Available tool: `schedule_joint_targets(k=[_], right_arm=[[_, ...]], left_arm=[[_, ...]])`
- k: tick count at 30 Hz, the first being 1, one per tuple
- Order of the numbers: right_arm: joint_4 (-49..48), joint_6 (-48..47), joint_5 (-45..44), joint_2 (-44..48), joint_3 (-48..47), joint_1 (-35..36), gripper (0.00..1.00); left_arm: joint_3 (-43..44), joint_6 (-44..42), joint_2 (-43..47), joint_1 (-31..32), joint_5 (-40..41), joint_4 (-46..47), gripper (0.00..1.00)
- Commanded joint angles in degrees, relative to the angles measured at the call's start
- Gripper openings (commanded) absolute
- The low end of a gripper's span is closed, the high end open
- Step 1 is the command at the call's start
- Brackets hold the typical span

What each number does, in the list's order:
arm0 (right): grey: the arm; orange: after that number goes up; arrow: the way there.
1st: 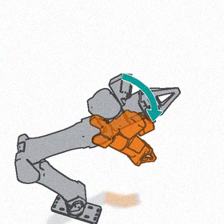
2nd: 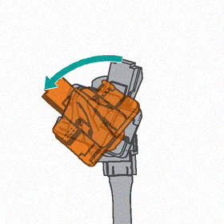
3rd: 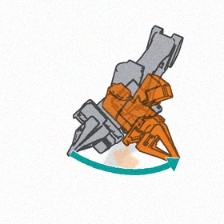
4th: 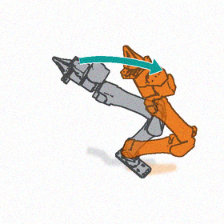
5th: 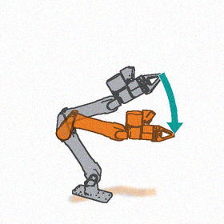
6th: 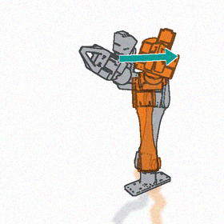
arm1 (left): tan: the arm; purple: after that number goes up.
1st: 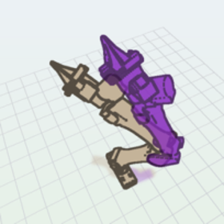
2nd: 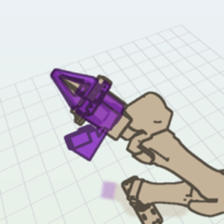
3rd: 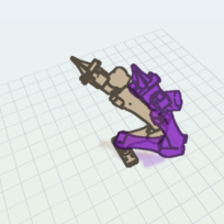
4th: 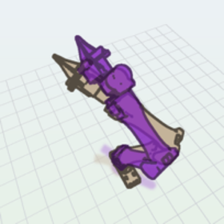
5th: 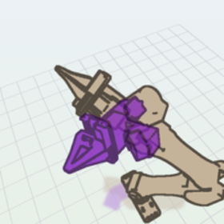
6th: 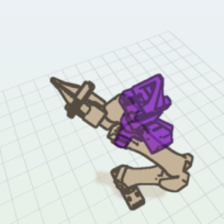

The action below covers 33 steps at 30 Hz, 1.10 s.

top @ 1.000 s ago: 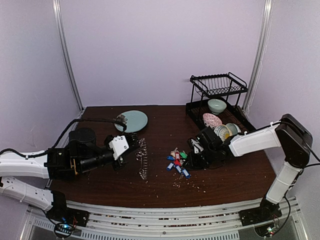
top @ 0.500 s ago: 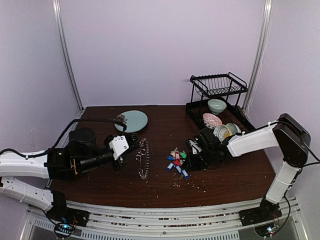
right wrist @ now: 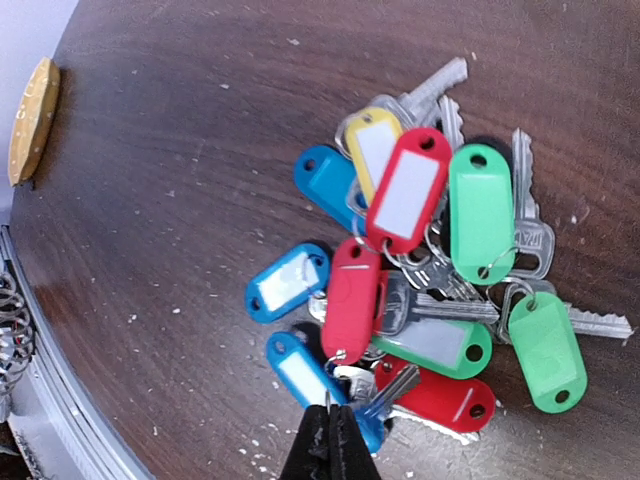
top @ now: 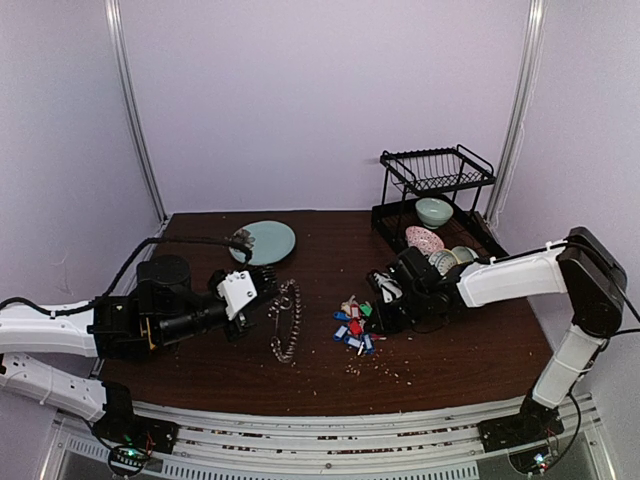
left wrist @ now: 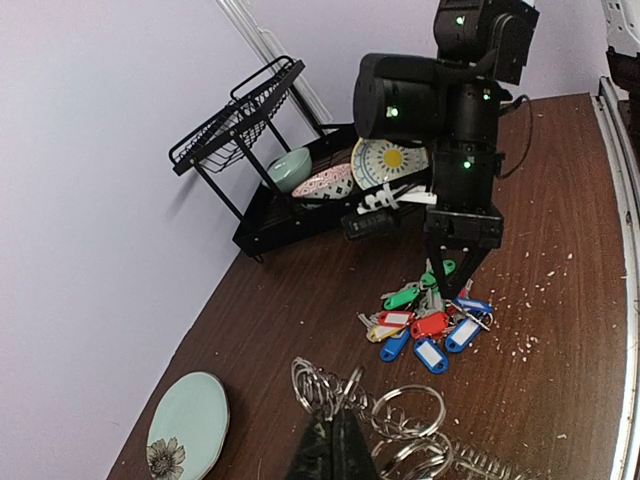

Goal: Put the keys on the keyring

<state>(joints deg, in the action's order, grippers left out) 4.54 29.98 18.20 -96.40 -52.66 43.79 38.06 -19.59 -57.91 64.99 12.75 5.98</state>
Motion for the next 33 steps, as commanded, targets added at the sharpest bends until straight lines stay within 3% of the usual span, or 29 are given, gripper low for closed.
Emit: schedule_joint_targets(k=[1,6,15,20,24,33], right_arm=[[5.84,-11.97,-1.09,8.29,-4.17,3.15,0.00],[8.41,-22.01,2.00,14.04,-6.56,8.92,0.00],[3.18,-25.09,5.50,16.11,-12.87,18.35,0.00],[1.00,-24.26,0.80,14.42,-16.25,20.84,0.00],[-0.55,-28.80,-7.05,14.37,-16.59,23.82,0.00],[-4.95,-33.27,-12.26,12.87,-16.43,25.18,0.00]], left_arm=[[0.78,-0.97,1.48,0.16,-1.39,4.39,0.00],[0.93,-1.40,1.00,0.14,-1.89,4.22,0.00],[1.36,-1.76,0.72,0.18,-2.25,3.80,0.00],[1.64,-1.98,0.53,0.57,-1.95,3.70,0.00],[1.65,-2.35,0.60,1.14,-0.52,3.75,0.00],[1.57,-2.47,0.97,1.37,-0.52,3.87,0.00]])
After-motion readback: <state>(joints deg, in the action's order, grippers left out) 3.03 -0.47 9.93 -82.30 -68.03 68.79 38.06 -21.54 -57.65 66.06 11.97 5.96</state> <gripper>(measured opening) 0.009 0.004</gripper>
